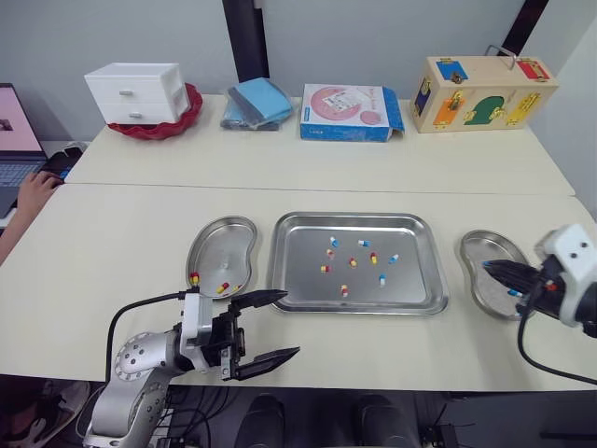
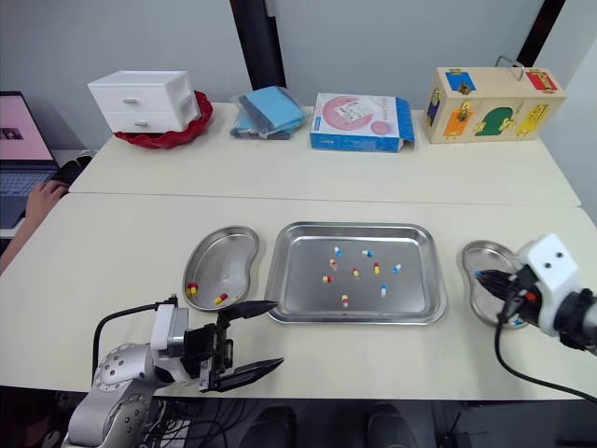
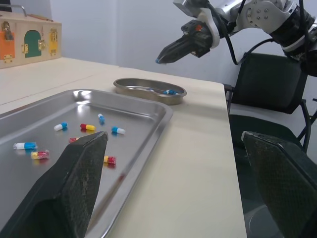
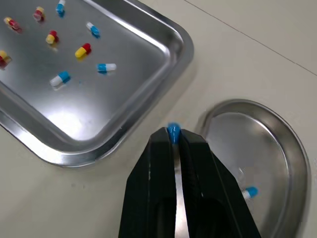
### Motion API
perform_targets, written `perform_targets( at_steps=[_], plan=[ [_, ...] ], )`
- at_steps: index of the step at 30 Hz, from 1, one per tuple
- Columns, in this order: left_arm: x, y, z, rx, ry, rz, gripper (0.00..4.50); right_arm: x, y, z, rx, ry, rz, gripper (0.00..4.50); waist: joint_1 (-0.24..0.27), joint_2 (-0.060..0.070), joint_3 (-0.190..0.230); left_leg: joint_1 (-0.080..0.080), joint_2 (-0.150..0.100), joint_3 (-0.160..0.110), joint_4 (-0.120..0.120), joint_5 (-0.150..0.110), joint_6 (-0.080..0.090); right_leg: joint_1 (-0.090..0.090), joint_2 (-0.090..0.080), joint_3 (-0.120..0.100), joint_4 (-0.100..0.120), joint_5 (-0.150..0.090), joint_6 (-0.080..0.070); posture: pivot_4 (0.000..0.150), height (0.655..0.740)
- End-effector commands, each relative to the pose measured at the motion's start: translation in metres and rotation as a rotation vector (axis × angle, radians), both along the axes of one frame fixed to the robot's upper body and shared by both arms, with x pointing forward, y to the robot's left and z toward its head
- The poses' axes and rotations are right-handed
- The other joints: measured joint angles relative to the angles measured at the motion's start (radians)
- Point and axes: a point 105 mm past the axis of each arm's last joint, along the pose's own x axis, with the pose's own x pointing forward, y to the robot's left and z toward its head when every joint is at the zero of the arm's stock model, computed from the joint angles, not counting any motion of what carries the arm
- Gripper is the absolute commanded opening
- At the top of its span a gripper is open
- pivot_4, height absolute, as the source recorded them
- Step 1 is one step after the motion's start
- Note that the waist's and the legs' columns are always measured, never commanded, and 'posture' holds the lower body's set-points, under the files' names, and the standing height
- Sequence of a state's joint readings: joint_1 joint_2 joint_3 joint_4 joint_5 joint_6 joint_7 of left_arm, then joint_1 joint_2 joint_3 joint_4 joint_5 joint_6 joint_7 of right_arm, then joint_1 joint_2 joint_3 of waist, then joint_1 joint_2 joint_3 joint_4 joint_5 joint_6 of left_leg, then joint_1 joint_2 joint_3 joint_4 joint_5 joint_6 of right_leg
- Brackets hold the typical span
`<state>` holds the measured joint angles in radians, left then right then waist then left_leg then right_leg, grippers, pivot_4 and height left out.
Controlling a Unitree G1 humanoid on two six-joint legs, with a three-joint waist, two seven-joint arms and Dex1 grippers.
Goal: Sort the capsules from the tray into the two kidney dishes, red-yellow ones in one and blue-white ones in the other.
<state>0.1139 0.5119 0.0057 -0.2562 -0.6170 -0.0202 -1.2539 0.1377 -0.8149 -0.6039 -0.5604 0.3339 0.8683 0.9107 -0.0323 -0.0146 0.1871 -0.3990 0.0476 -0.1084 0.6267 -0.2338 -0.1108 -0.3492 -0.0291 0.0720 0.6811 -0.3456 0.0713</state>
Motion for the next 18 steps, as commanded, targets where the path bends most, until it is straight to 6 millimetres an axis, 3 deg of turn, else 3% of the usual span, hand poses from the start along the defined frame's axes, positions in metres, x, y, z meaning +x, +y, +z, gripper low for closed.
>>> perform_targets(
  at_steps=[1, 10, 18],
  plan=[
    [0.000, -0.007, 0.010, -0.029, -0.030, -0.029, 4.50, -0.001, -0.020, 0.009, -0.056, -0.044, -0.075, 0.02, -0.002, 0.000, 0.000, 0.000, 0.000, 0.000, 0.000, 0.000, 0.000, 0.000, 0.000, 0.000, 0.000, 0.000, 0.000, 0.150, 0.7400],
    [0.001, -0.011, 0.014, -0.041, -0.044, -0.032, 4.50, 0.008, -0.040, 0.002, -0.044, -0.018, -0.238, 0.02, -0.001, 0.001, 0.000, 0.000, 0.000, 0.000, 0.000, 0.000, 0.000, 0.001, 0.000, 0.000, 0.000, 0.000, 0.000, 0.150, 0.7400],
    [-0.001, -0.011, 0.015, -0.048, -0.042, -0.019, 4.50, 0.010, -0.044, 0.005, -0.046, -0.023, -0.255, 2.19, 0.000, 0.001, 0.000, 0.000, 0.000, 0.000, 0.000, 0.000, 0.000, 0.001, 0.000, 0.000, 0.000, 0.000, 0.000, 0.150, 0.7400]
  ],
)
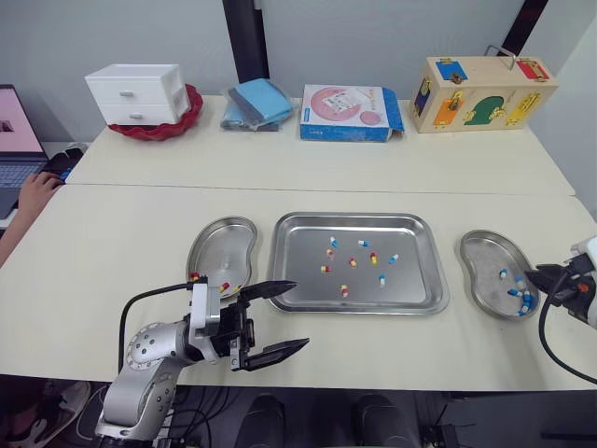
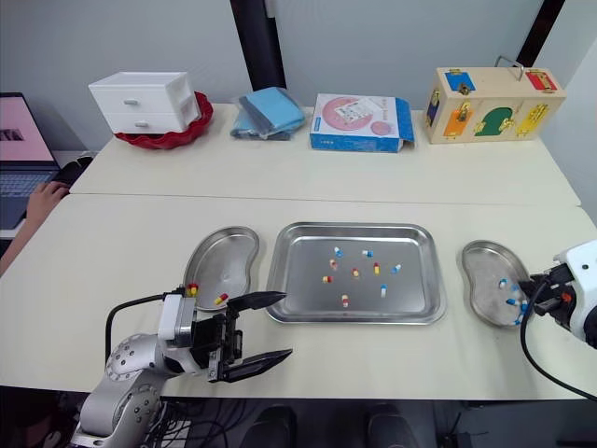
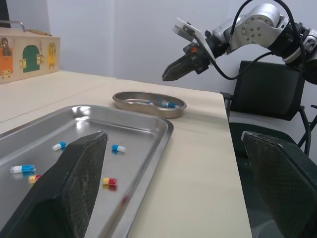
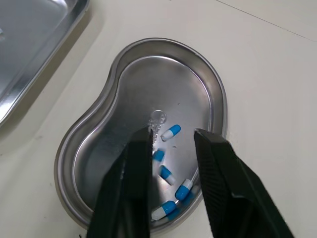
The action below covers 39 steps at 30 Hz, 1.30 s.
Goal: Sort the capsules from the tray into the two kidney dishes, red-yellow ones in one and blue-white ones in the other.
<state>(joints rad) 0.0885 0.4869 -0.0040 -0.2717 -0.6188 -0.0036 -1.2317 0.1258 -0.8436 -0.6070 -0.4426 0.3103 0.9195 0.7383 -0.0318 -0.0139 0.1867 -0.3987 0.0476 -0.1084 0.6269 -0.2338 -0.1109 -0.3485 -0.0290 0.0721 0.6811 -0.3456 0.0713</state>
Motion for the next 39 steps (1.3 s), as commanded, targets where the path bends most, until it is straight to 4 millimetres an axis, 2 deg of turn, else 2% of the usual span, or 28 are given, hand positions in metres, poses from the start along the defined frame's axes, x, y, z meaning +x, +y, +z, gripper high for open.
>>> perform_targets(
  at_steps=[1, 6, 7, 8, 10, 14, 16, 19, 23, 25, 29, 39],
  plan=[
    [-0.005, -0.004, 0.008, -0.018, -0.026, -0.011, 4.50, 0.002, 0.000, 0.014, -0.027, -0.043, 0.014, 2.43, 0.000, 0.000, 0.000, 0.000, 0.000, 0.000, 0.000, 0.000, 0.000, 0.000, 0.000, 0.000, 0.000, 0.000, 0.000, 0.150, 0.7400],
    [0.001, 0.003, 0.008, -0.005, -0.007, 0.070, 4.50, 0.002, 0.004, 0.015, -0.036, -0.071, 0.052, 3.86, 0.000, 0.000, 0.000, 0.000, 0.000, 0.000, 0.000, 0.000, 0.000, 0.000, 0.000, 0.000, 0.000, 0.000, 0.000, 0.150, 0.7400],
    [0.003, 0.009, 0.008, 0.006, 0.010, 0.117, 4.50, 0.001, 0.008, 0.014, -0.043, -0.085, 0.078, 4.25, 0.000, 0.000, 0.000, 0.000, 0.000, 0.000, 0.000, 0.000, 0.000, 0.000, 0.000, 0.000, 0.000, 0.000, 0.000, 0.150, 0.7400],
    [0.004, 0.014, 0.007, 0.013, 0.022, 0.150, 4.50, -0.001, 0.010, 0.014, -0.049, -0.094, 0.097, 4.46, 0.000, 0.000, 0.000, 0.000, 0.000, 0.000, 0.000, 0.000, 0.000, 0.000, 0.000, 0.000, 0.000, 0.000, 0.000, 0.150, 0.7400],
    [0.006, 0.021, 0.007, 0.030, 0.037, 0.198, 4.50, -0.003, 0.013, 0.013, -0.057, -0.107, 0.123, 4.46, 0.000, 0.000, 0.000, 0.000, 0.000, 0.000, 0.000, 0.000, 0.000, 0.000, 0.000, 0.000, 0.000, 0.000, 0.000, 0.150, 0.7400],
    [0.016, 0.083, -0.009, 0.306, 0.122, 0.502, 4.50, -0.024, 0.021, 0.011, -0.028, -0.071, 0.250, 4.46, 0.000, 0.000, 0.000, 0.000, 0.000, 0.000, 0.000, 0.000, 0.000, 0.000, 0.000, 0.000, 0.000, 0.000, 0.000, 0.150, 0.7400],
    [0.013, 0.104, -0.009, 0.373, 0.139, 0.540, 4.50, -0.029, 0.013, 0.010, -0.070, -0.047, 0.275, 4.46, 0.000, 0.000, 0.000, 0.000, 0.000, 0.000, 0.000, 0.000, 0.000, 0.000, 0.000, 0.000, 0.000, 0.000, 0.000, 0.150, 0.7400],
    [0.004, 0.140, -0.019, 0.503, 0.234, 0.606, 4.50, -0.040, -0.003, 0.002, -0.145, 0.003, 0.337, 4.46, -0.001, -0.001, 0.000, 0.001, 0.000, 0.000, 0.000, 0.000, 0.000, 0.000, 0.000, 0.000, -0.001, 0.000, 0.000, 0.150, 0.7400],
    [-0.006, 0.174, -0.023, 0.525, 0.305, 0.682, 4.50, -0.055, -0.017, -0.011, -0.175, 0.082, 0.398, 4.46, -0.001, -0.001, 0.000, 0.001, 0.000, 0.001, -0.001, 0.000, 0.000, 0.000, 0.000, 0.000, -0.001, -0.001, 0.000, 0.150, 0.7400],
    [-0.017, 0.192, -0.030, 0.528, 0.362, 0.736, 4.50, -0.063, -0.020, -0.018, -0.133, 0.142, 0.424, 4.46, -0.001, -0.001, 0.000, 0.001, 0.000, 0.001, -0.001, 0.000, 0.000, 0.000, 0.000, 0.000, -0.001, -0.001, 0.000, 0.150, 0.7400],
    [-0.030, 0.207, -0.040, 0.545, 0.410, 0.780, 4.50, -0.067, -0.022, -0.023, -0.104, 0.187, 0.446, 4.46, -0.002, -0.001, 0.000, 0.001, 0.000, 0.001, -0.001, 0.000, 0.000, 0.000, 0.000, 0.000, -0.001, -0.001, -0.001, 0.150, 0.7400],
    [-0.025, 0.198, -0.035, 0.522, 0.393, 0.748, 4.50, -0.068, -0.021, -0.026, -0.103, 0.194, 0.467, 4.46, 0.000, -0.002, 0.000, 0.001, 0.000, 0.001, -0.001, 0.000, 0.000, 0.000, 0.000, 0.000, -0.001, -0.001, 0.000, 0.150, 0.7400]
  ],
)
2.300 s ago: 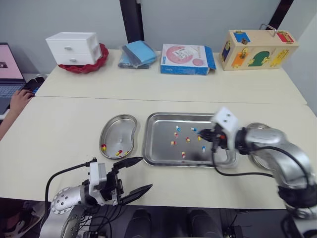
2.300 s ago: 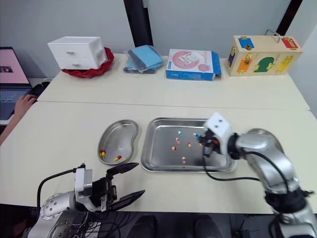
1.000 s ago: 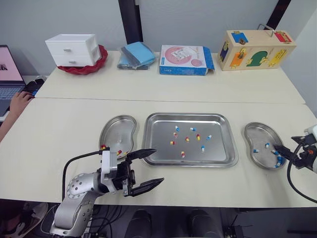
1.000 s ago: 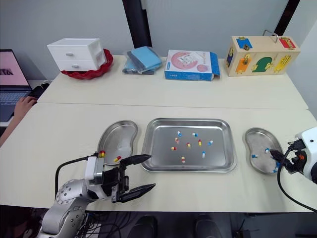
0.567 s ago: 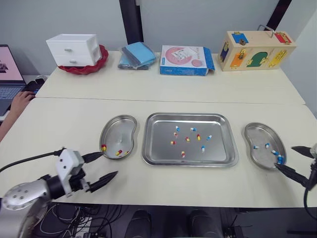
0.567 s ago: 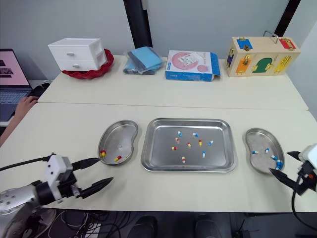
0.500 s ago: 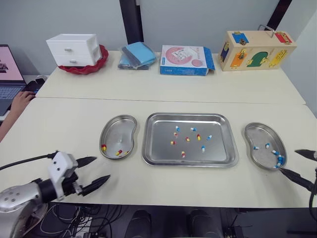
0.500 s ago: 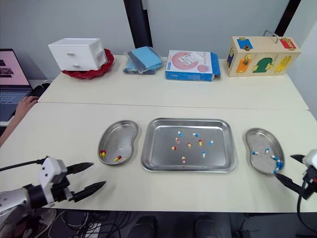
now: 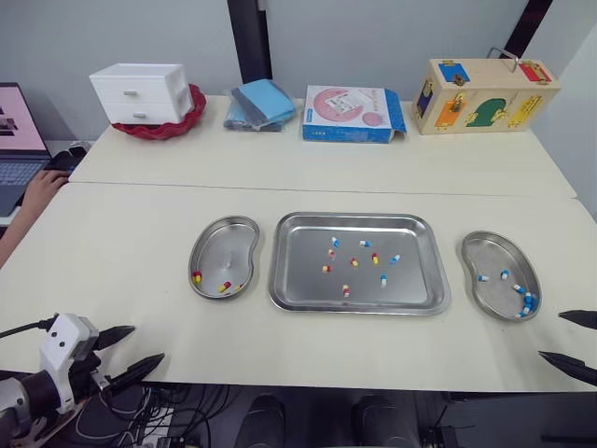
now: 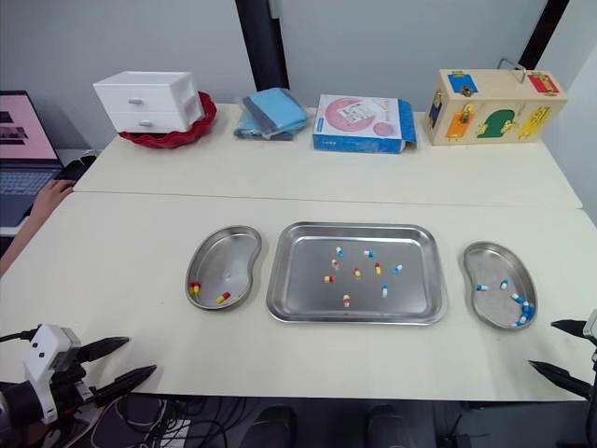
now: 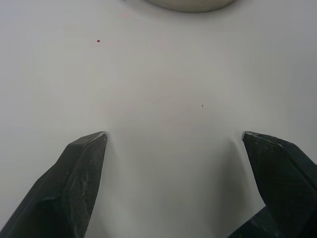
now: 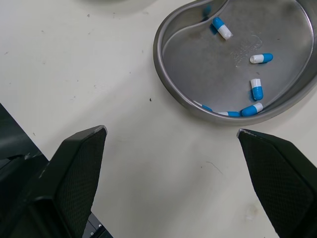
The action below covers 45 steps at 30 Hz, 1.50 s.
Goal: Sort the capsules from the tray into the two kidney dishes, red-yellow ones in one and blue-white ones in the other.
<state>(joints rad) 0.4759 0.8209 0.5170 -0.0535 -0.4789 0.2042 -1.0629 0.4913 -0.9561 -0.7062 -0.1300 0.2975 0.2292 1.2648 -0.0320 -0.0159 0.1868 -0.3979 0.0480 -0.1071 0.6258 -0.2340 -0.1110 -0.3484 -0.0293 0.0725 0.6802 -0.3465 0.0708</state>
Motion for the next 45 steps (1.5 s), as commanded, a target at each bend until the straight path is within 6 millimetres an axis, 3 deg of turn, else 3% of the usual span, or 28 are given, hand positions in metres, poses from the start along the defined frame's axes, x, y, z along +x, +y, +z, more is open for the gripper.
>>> perform_targets(
  at_steps=[1, 4, 12, 18, 23, 32, 35, 38, 45],
  plan=[
    [0.004, -0.004, 0.013, 0.000, -0.046, -0.028, 4.50, 0.000, 0.002, 0.006, -0.002, -0.017, 0.012, 4.46, 0.000, 0.000, 0.000, 0.000, 0.000, 0.000, 0.000, 0.000, 0.000, 0.000, 0.000, 0.000, 0.000, 0.000, 0.000, 0.150, 0.7400],
    [0.004, -0.007, 0.014, -0.007, -0.044, -0.044, 4.50, -0.001, 0.019, 0.006, 0.019, -0.052, 0.061, 4.46, 0.000, 0.000, 0.000, 0.000, 0.000, 0.000, 0.000, 0.000, 0.000, 0.000, 0.000, 0.000, 0.000, 0.000, 0.000, 0.150, 0.7400],
    [0.011, -0.033, 0.025, -0.032, -0.105, -0.143, 4.50, 0.015, 0.103, 0.019, 0.174, -0.249, 0.263, 4.46, 0.000, 0.000, 0.000, 0.000, 0.000, 0.000, 0.000, 0.000, 0.000, 0.001, 0.000, 0.000, 0.001, 0.000, 0.000, 0.150, 0.7400],
    [0.018, -0.068, 0.036, -0.047, -0.169, -0.281, 4.50, 0.016, 0.147, 0.014, 0.266, -0.272, 0.345, 4.46, 0.001, 0.000, 0.000, 0.000, 0.000, -0.001, 0.000, 0.000, 0.000, 0.001, 0.000, 0.000, 0.001, 0.000, 0.000, 0.150, 0.7400],
    [0.037, -0.114, 0.049, -0.073, -0.206, -0.441, 4.50, 0.020, 0.162, 0.011, 0.303, -0.287, 0.354, 4.46, 0.007, -0.001, -0.001, 0.001, 0.000, -0.002, 0.001, 0.000, 0.000, 0.002, 0.000, -0.001, 0.001, 0.000, 0.000, 0.150, 0.7400],
    [0.098, -0.186, 0.062, -0.076, -0.276, -0.588, 4.50, 0.026, 0.179, 0.014, 0.369, -0.319, 0.333, 4.46, 0.002, 0.000, -0.001, 0.002, 0.000, -0.002, 0.002, 0.000, 0.000, 0.004, 0.000, -0.001, 0.001, 0.001, 0.001, 0.150, 0.7400],
    [0.111, -0.198, 0.066, -0.083, -0.281, -0.621, 3.90, 0.026, 0.181, 0.013, 0.379, -0.321, 0.322, 4.50, 0.000, -0.001, -0.001, 0.002, 0.000, -0.003, 0.002, 0.000, 0.000, 0.004, 0.001, -0.002, 0.002, 0.001, 0.000, 0.150, 0.7400],
    [0.125, -0.220, 0.066, -0.044, -0.263, -0.709, 2.92, 0.025, 0.181, 0.009, 0.387, -0.323, 0.307, 4.50, 0.000, 0.000, -0.001, 0.002, 0.000, -0.002, 0.002, 0.000, 0.000, 0.004, 0.001, -0.001, 0.002, 0.001, 0.000, 0.150, 0.7400],
    [0.142, -0.239, 0.058, 0.052, -0.215, -0.810, 2.92, 0.022, 0.183, 0.004, 0.396, -0.330, 0.284, 4.50, -0.001, 0.000, -0.001, 0.001, -0.001, -0.003, 0.003, 0.000, 0.000, 0.004, 0.001, -0.002, 0.001, 0.001, 0.001, 0.150, 0.7400]
  ],
)
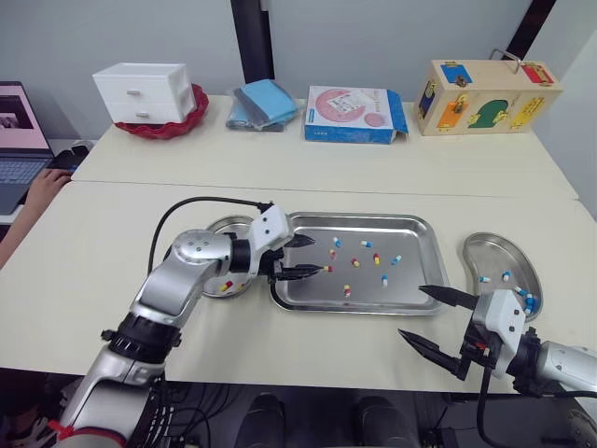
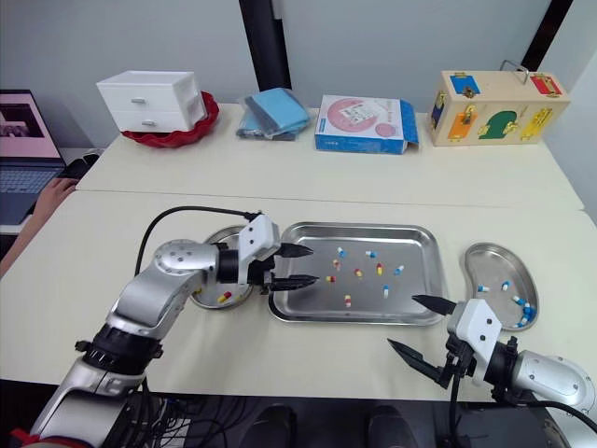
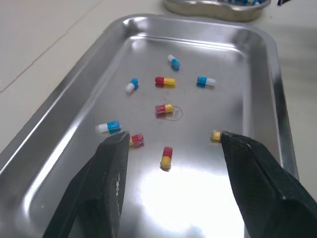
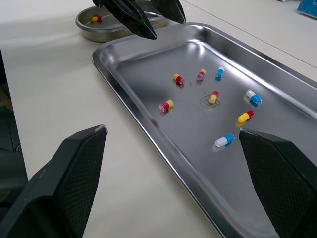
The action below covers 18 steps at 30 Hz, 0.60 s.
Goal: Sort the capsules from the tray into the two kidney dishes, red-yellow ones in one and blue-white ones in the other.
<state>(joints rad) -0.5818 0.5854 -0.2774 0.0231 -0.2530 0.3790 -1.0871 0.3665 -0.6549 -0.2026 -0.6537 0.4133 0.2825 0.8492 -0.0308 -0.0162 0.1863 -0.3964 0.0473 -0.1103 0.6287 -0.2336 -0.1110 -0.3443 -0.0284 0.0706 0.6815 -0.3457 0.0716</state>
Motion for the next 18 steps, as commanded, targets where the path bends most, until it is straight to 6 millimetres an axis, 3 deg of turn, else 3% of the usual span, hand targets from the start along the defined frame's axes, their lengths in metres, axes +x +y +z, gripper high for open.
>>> perform_targets(
  at_steps=[1, 18],
  plan=[
    [0.003, -0.008, -0.006, 0.056, -0.007, -0.046, 2.92, -0.002, 0.005, 0.006, 0.008, -0.046, 0.003, 4.50, -0.003, 0.000, 0.000, 0.000, 0.000, 0.000, 0.000, 0.000, 0.000, 0.000, 0.000, 0.000, 0.000, 0.000, 0.000, 0.150, 0.7400],
    [0.011, -0.017, -0.026, 0.122, 0.009, -0.062, 2.92, -0.006, 0.010, 0.007, 0.012, -0.044, -0.006, 4.50, 0.000, 0.000, 0.000, 0.000, 0.000, 0.000, 0.000, 0.000, 0.000, 0.000, 0.000, 0.000, 0.000, 0.000, 0.000, 0.150, 0.7400]
  ],
)
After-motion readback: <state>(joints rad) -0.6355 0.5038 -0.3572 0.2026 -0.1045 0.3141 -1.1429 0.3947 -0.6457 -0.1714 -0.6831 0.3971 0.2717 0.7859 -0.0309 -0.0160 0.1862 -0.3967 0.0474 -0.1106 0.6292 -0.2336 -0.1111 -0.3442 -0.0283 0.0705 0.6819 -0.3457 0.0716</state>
